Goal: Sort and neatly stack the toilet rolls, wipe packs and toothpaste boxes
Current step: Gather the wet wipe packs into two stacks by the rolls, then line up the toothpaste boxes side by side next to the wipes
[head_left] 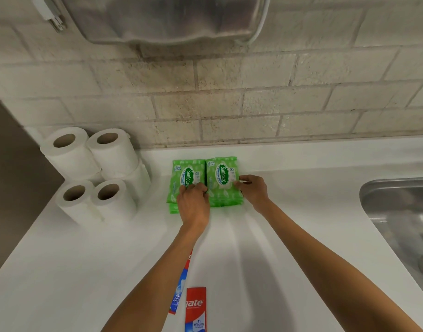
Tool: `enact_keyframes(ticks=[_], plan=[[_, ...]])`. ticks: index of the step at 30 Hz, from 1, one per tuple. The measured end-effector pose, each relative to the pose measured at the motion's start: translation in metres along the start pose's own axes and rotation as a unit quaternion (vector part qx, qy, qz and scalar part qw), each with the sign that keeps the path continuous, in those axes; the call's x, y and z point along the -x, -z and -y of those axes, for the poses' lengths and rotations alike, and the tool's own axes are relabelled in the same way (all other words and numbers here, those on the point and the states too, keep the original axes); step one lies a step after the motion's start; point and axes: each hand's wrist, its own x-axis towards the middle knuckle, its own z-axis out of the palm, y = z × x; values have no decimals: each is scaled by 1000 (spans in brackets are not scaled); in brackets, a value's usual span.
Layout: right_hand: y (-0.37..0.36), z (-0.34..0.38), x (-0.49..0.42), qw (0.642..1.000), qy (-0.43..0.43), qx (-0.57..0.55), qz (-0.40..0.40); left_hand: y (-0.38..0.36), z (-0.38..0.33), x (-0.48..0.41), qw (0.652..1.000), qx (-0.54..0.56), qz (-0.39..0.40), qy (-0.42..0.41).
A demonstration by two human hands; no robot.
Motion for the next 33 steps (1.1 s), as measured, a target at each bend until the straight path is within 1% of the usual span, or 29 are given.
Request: enact_keyframes(ticks=[4, 7, 11, 13, 15, 17, 20, 22, 24, 26, 28, 33], plan=[[0, 1, 1, 1000, -10, -3, -5, 1, 0, 0, 1000, 0, 0, -3], [2, 1, 8, 999, -11, 3, -33, 5, 1, 3, 1000, 4, 10, -11], [3, -2, 23, 994, 8, -5, -109, 16, 2, 18, 994, 108, 8, -22], [4, -4, 36, 991, 28, -16, -132, 23, 4, 29, 987, 156, 6, -25], [5, -8, 51, 990, 53, -16, -131, 30, 9, 43, 982, 188, 21, -25], [5, -13, 65, 991, 65, -11, -112, 37, 17, 59, 977, 196, 77, -23], [1, -21, 86, 996, 68, 10, -56, 48, 33, 88, 971, 152, 180, -40], [-3, -25, 101, 997, 71, 12, -10, 54, 44, 108, 964, 113, 234, -55], [-6, -28, 114, 997, 72, 4, 17, 60, 54, 127, 955, 95, 275, -52], [-9, -33, 123, 997, 69, 0, 35, 65, 63, 143, 951, 63, 298, -59], [-11, -37, 132, 997, 60, -3, 57, 68, 69, 152, 946, 6, 312, -88], [-9, -35, 137, 995, 51, 7, 84, 72, 64, 152, 930, -93, 338, -112]])
